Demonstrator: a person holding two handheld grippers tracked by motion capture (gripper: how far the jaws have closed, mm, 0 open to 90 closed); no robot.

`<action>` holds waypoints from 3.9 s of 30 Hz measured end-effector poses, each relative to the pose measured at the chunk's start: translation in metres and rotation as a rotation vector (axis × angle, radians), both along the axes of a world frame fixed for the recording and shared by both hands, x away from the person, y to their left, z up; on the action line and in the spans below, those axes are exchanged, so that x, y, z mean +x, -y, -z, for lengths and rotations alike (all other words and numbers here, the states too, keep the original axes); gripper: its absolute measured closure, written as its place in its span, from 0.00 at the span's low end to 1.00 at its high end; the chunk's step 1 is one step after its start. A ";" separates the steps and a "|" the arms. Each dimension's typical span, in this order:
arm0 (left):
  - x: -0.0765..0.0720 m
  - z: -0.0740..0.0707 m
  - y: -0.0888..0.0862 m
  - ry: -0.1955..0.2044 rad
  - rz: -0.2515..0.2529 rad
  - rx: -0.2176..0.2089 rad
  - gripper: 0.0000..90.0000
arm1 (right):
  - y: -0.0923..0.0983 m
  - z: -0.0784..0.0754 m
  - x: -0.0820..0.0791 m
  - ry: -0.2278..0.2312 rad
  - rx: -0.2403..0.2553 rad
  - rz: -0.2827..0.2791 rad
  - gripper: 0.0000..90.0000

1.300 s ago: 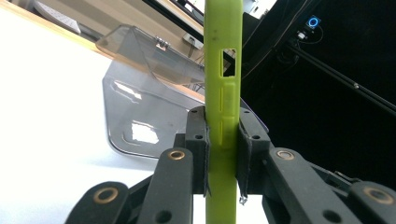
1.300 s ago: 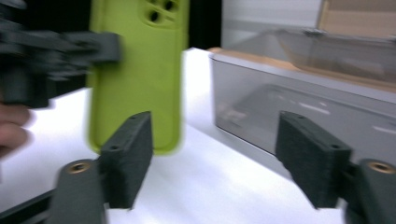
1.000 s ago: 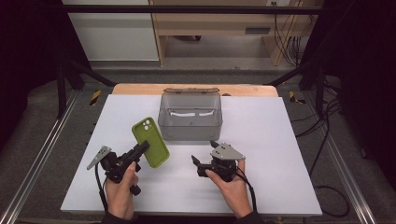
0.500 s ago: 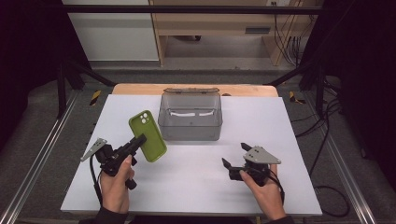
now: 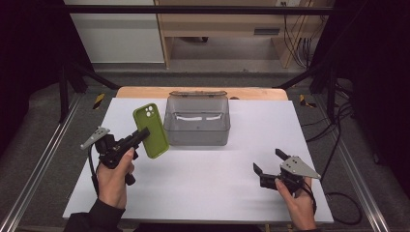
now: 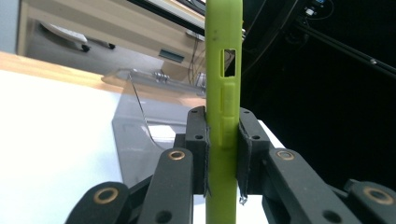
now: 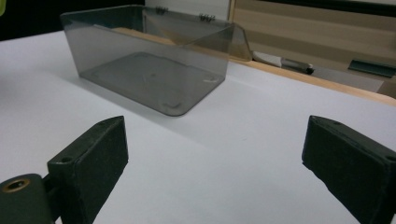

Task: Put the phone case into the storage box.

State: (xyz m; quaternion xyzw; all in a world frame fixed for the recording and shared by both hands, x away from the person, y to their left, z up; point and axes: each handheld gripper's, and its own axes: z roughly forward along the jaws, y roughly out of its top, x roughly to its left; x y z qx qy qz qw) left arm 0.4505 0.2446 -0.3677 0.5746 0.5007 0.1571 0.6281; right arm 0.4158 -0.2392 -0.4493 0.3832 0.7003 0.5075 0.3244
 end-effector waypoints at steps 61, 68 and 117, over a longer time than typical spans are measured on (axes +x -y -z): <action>0.113 -0.066 0.082 0.022 -0.047 0.336 0.86 | 0.001 0.008 0.000 0.032 -0.044 0.003 0.10; 0.122 -0.064 0.087 0.021 -0.068 0.357 0.86 | 0.003 0.008 0.000 0.041 -0.033 0.006 0.09; 0.144 -0.039 0.088 -0.026 -0.125 0.410 0.86 | 0.002 0.015 0.000 0.024 0.012 0.018 0.05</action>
